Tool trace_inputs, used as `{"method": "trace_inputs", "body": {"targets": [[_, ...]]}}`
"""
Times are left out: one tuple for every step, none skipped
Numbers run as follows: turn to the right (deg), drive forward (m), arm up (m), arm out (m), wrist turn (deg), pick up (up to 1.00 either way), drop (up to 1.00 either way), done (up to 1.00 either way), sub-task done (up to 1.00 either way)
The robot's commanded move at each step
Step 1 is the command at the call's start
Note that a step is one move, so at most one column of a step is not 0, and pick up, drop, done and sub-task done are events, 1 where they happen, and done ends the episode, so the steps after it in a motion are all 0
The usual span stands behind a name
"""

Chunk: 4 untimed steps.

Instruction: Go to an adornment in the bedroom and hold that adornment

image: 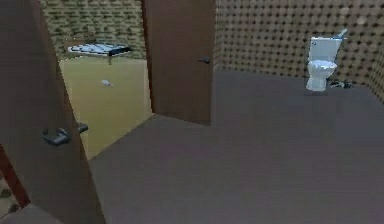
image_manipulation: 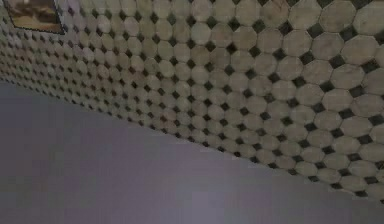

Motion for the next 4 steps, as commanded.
{"method": "trace_inputs", "body": {"targets": [[3.0,0.0,0.0,0.0,0.0,0.0,0.0,0.0,0.0],[0.0,1.0,0.0,0.0,0.0,0.0,0.0,0.0,0.0],[3.0,0.0,0.0,0.0,0.0,0.0,0.0,0.0,0.0],[0.0,0.5,0.0,0.0,0.0,0.0,0.0,0.0,0.0]]}}
